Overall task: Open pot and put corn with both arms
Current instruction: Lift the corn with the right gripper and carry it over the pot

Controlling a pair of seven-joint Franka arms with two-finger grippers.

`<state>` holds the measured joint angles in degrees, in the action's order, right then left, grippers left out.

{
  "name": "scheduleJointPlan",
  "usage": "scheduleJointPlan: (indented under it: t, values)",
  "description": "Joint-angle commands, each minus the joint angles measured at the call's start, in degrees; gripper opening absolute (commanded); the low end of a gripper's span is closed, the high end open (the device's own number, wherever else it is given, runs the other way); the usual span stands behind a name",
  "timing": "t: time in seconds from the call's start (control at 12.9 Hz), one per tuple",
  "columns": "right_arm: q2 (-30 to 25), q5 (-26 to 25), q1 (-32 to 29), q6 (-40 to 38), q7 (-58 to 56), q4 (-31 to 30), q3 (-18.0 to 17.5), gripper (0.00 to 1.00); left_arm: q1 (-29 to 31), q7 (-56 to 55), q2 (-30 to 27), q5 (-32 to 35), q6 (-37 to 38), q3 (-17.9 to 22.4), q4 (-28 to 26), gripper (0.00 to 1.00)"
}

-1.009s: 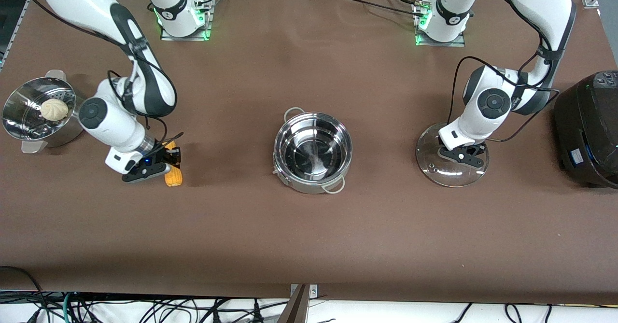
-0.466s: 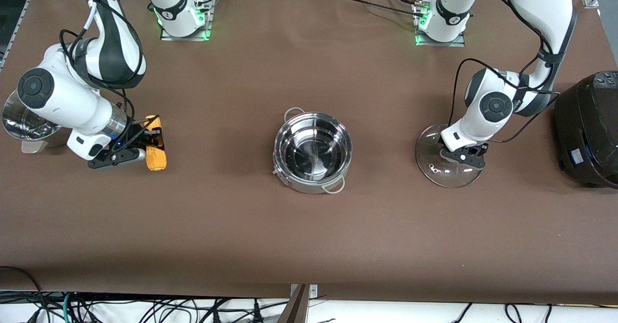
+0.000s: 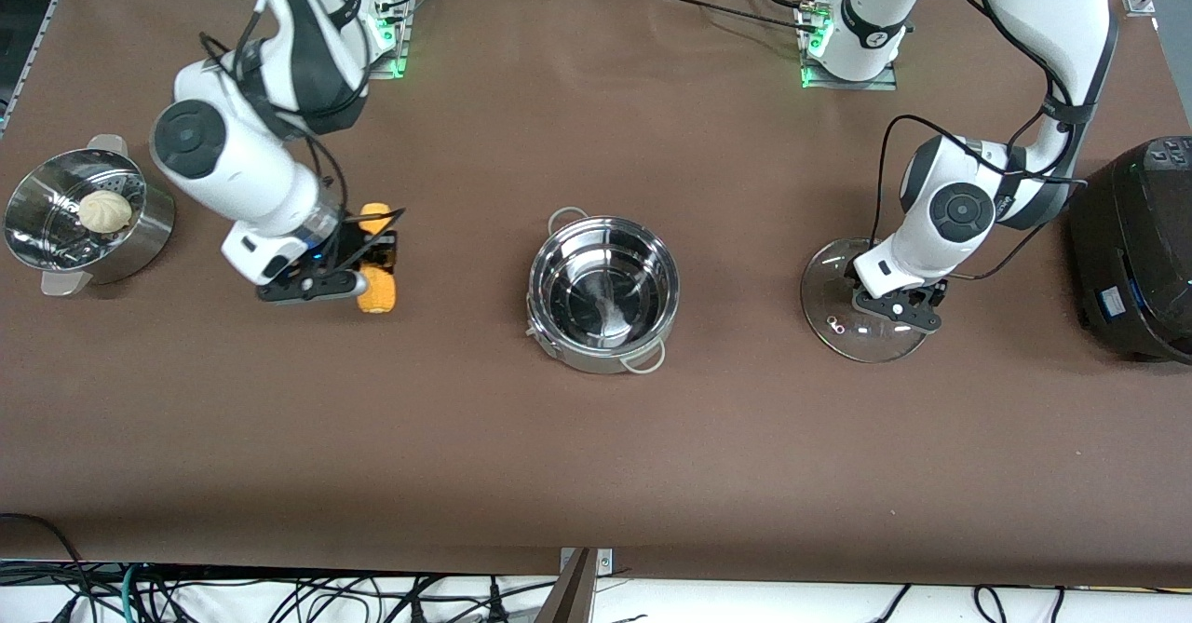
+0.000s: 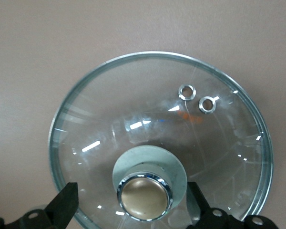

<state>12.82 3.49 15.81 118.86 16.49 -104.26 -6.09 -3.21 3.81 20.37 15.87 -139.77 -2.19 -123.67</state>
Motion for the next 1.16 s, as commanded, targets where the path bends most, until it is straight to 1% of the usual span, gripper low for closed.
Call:
scheduleJointPlan:
  t: [0.0, 0.08, 0.23, 0.39, 0.47, 0.62, 0.78, 0.85, 1.01, 1.09]
  values:
    - [0.8, -2.96, 5.35, -2.85, 9.84, 4.05, 0.12, 0.11, -0.05, 0.67, -2.17, -0.65, 7.2, -1.92, 2.9, 1.0]
    - [1.24, -3.58, 7.72, -2.85, 13.53, 4.85, 0.12, 0.11, 0.3, 0.75, -2.35, -3.19, 11.23, -2.89, 4.82, 1.0]
    - [3.95, -5.86, 12.2, -2.93, 20.65, 8.0, 0.12, 0.11, 0.31, 0.76, -4.02, -7.41, 19.06, -2.9, 8.6, 1.0]
    - [6.94, -6.48, 15.55, -2.93, 25.67, 11.17, 0.2, 0.11, 0.57, 0.84, -5.33, -12.77, 27.57, -2.9, 12.99, 1.0]
    - [8.43, -6.48, 16.78, -2.93, 27.69, 12.49, 0.2, 0.11, 0.57, 0.84, -6.65, -14.01, 32.66, -2.82, 15.97, 1.0]
    - [11.51, -6.39, 19.59, -2.93, 32.79, 16.61, 0.2, 0.1, 0.57, 0.76, -6.57, -14.11, 41.46, -2.64, 23.44, 1.0]
    - [15.2, -6.39, 21.7, -2.85, 37.71, 20.13, 0.2, 0.1, 0.57, 0.76, -7.01, -14.2, 45.44, -2.73, 26.8, 1.0]
    - [17.3, -6.48, 22.76, -2.85, 38.78, 22.58, 0.29, 0.1, 0.57, 0.76, -8.06, -14.2, 48.51, -2.73, 29.43, 1.0]
    - [21.35, -7.79, 24.08, -2.85, 40.71, 26.81, 0.38, 0.1, 0.57, 0.75, -8.33, -14.2, 55.62, -2.73, 36.88, 1.0]
    - [22.67, -8.32, 24.09, -2.24, 40.81, 27.78, 0.38, 0.1, 0.66, 0.84, -8.33, -14.29, 57.66, -2.64, 40.32, 1.0]
